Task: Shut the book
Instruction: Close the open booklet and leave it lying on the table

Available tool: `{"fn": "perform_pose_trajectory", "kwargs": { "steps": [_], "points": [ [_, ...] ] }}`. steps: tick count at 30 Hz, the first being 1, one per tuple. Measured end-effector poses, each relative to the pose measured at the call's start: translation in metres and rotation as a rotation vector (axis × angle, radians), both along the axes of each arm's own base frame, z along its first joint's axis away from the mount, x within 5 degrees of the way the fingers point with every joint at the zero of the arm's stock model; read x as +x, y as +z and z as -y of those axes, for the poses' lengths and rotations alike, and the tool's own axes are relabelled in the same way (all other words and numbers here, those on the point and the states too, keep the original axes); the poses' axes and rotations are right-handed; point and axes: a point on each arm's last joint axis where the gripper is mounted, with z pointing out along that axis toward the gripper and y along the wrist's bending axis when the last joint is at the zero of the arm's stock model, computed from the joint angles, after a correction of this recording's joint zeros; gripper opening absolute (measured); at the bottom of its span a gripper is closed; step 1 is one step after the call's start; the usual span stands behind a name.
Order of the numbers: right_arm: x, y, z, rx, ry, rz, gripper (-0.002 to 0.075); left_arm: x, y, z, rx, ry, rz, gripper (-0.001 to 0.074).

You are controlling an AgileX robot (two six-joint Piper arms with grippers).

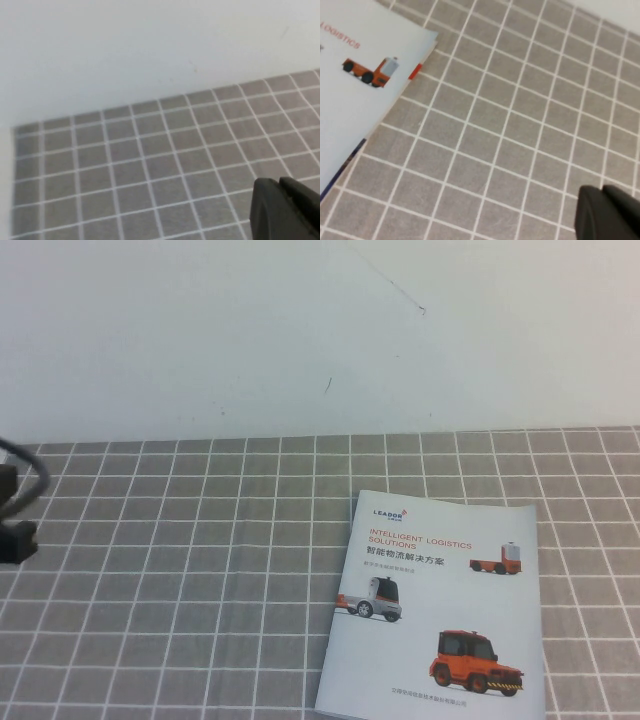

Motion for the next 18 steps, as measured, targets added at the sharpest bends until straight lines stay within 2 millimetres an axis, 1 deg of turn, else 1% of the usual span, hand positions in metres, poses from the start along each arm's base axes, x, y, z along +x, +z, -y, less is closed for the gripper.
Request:
{"fn": "perform_pose_trajectory", "kwargs": {
  "steps": [2,5,9,12,14,18],
  "points": [
    [-0.016,0.013,0.0,0.002,-0.015,0.071,-0.0003,-0.017,0.001,-0.002,0.045,0.046,0.072,-0.0003],
    [-0.041,0.028,-0.001,0.012,-0.019,0.173,-0.0003,-0.042,0.0,-0.003,0.085,0.088,0.16,-0.0003],
    [-0.075,0.035,-0.002,0.007,-0.007,0.303,-0.0003,-0.063,-0.008,0.005,0.149,0.038,0.226,-0.0003],
    [-0.095,0.029,-0.003,-0.017,0.018,0.384,-0.0003,-0.077,-0.009,0.015,0.225,-0.051,0.304,-0.0003],
    [-0.105,0.019,-0.004,-0.017,0.025,0.42,-0.0003,-0.086,-0.012,0.019,0.26,-0.089,0.353,-0.0003],
    [-0.117,-0.005,-0.007,0.033,0.036,0.435,-0.0003,-0.096,-0.022,0.022,0.252,-0.099,0.395,-0.0003]
  ]
}}
